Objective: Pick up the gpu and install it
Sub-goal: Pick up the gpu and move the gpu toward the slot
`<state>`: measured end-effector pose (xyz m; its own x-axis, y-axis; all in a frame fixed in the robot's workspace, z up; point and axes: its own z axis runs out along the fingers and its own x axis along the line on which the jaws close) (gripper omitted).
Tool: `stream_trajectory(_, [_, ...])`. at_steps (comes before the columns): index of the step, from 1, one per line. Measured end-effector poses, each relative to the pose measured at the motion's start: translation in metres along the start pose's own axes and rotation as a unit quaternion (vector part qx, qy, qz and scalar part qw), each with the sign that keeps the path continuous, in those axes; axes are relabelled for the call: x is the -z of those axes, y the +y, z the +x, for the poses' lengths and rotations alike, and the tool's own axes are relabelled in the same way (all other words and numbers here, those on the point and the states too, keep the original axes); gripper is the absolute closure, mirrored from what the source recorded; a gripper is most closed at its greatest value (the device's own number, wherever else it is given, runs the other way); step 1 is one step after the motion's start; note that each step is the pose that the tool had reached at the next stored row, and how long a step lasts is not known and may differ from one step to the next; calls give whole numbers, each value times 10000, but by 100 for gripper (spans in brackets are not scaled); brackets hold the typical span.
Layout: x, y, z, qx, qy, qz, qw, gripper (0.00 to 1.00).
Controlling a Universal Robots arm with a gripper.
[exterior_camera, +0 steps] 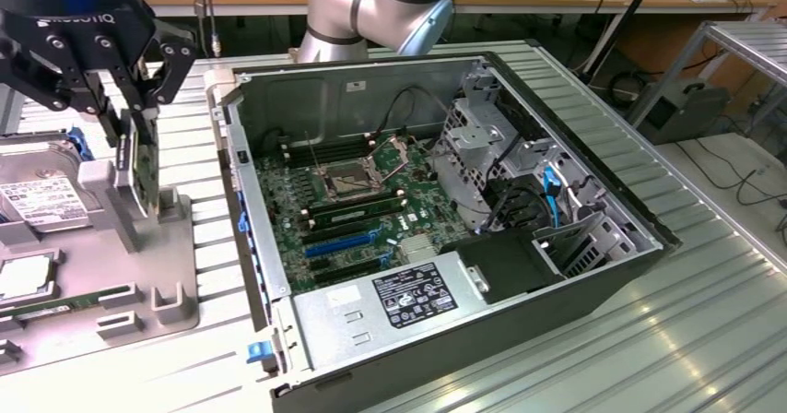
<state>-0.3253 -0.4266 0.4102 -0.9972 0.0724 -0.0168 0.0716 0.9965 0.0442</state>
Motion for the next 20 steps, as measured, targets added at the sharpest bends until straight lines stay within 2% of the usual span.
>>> stream_trajectory(6, [-3,12,-161,0,0,0,10000,73])
stream_trajectory(15, [-6,22,-303,0,0,0,10000,73])
stream_trajectory(20, [-9,32,-442,0,0,0,10000,73])
